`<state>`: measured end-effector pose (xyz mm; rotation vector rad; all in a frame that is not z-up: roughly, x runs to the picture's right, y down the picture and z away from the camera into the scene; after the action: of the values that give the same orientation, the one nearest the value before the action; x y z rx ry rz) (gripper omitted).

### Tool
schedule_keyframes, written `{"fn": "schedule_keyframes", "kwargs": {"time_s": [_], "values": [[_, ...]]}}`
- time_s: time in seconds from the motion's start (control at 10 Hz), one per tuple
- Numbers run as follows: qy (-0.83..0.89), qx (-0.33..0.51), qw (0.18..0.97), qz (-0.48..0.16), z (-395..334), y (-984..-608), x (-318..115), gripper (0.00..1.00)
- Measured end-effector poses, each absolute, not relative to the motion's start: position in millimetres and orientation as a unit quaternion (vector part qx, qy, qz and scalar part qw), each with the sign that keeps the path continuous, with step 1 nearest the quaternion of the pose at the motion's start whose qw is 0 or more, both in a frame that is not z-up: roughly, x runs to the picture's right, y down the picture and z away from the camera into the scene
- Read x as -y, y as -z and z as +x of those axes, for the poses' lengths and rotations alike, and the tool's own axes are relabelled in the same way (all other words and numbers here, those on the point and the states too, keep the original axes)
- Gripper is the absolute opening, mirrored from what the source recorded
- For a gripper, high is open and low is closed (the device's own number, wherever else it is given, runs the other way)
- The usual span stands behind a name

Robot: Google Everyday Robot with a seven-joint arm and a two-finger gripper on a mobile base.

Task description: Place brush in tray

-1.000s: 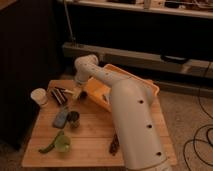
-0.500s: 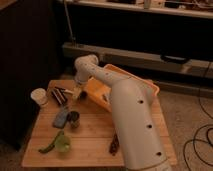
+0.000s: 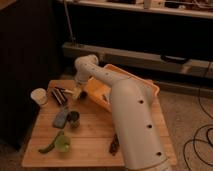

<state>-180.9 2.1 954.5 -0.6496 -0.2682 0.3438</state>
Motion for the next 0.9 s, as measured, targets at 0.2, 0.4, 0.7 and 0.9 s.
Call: {"fn": "schedule_keyframes", "kwargs": {"time_s": [0.2, 0.4, 0.7, 0.9], "values": [[-0.165, 0.128, 0.925, -0.317, -179, -951, 1, 0.80], [-0.165, 0.127, 0.925, -0.318, -175, -948, 4, 0.80], [-0.163, 0.130, 0.927, -0.313, -178, -945, 6, 0.80], [-0.162, 0.134, 0.929, -0.306, -183, -938, 10, 0.80]]}}
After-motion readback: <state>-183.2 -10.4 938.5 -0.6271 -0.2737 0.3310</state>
